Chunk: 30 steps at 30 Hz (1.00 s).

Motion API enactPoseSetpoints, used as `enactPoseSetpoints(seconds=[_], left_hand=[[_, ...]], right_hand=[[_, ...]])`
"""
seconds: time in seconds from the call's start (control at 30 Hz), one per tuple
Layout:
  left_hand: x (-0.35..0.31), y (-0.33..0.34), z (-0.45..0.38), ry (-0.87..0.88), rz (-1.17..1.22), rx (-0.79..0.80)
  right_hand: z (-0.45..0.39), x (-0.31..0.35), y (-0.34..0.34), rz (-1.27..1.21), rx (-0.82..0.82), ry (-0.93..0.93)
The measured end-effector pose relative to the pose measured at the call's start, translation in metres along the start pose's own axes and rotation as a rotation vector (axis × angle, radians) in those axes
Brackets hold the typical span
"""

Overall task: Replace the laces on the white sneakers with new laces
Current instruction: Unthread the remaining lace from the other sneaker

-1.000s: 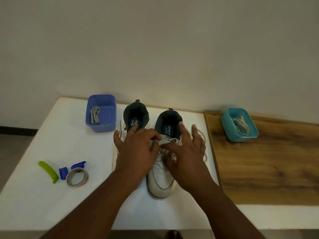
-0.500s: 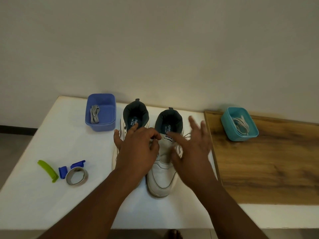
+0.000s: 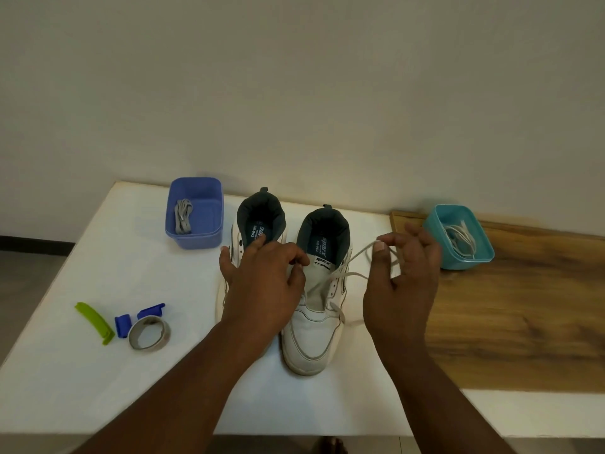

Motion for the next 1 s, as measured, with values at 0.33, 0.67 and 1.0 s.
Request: enactPoseSetpoints(seconds=[0.33,0.67,1.0], left_hand=[[-0.029,0.01,0.005,0.214,-0.093,0.072],[-0.032,-0.016,-0.001,0.255,0.199,-0.18],[-0.018,0.0,-0.002,0.062,0.434,-0.01]], right_hand=[[-0.001,0.011,-0.018,-0.277,-0.107,-0.062],[0.003,-0.012,0.022,-0.167,0.262,0.061],[0.035,-0.015,0.062,0.313,0.618,-0.005]])
Point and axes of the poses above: each hand's wrist, its own z-axis away from the middle knuckle, its own y-axis out of the palm, x = y × z, the point moved 8 cm from there along -z, towards the middle knuckle, and after that the axes turned 6 degrees about y, right-handed, at the moved point
